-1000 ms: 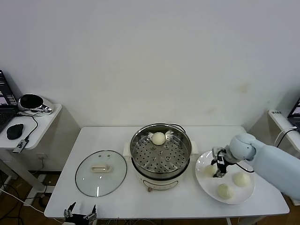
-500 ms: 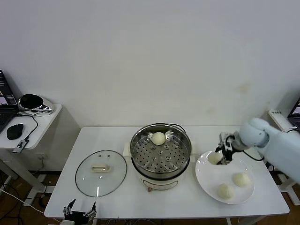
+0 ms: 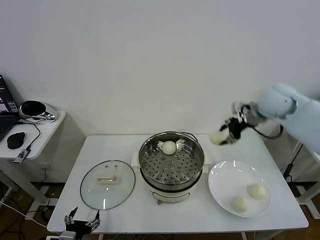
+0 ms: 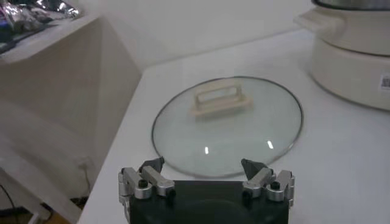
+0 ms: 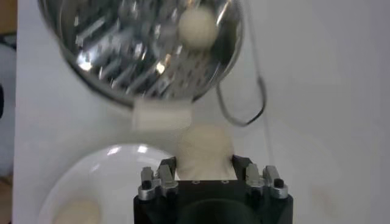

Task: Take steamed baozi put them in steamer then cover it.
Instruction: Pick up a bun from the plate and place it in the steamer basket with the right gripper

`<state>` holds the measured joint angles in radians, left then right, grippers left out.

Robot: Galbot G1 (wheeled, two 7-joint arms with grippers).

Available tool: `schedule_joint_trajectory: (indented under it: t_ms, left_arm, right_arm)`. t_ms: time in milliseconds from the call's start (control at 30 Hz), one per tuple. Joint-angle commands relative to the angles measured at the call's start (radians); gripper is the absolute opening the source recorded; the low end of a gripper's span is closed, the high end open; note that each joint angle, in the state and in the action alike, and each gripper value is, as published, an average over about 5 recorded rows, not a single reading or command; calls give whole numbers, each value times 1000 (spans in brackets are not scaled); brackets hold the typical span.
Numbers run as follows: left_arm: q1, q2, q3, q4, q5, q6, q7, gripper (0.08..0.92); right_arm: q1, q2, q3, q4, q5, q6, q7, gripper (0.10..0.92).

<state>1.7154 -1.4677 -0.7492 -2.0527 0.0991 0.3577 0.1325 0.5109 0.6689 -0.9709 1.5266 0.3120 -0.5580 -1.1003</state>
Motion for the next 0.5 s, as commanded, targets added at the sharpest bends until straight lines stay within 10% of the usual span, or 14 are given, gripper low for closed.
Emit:
schedule_joint_trajectory:
  t_ms: [33,500]
  left_arm:
    - [-3,-3,-8,-9,-4,1,-1,823]
    - [16,-27,-15,-70,-12,12,-4,823]
  right_arm:
    - [157,254,-126,-32,154,-62,4,585]
    - [-21,549,-186,-191,144,-105,48,585]
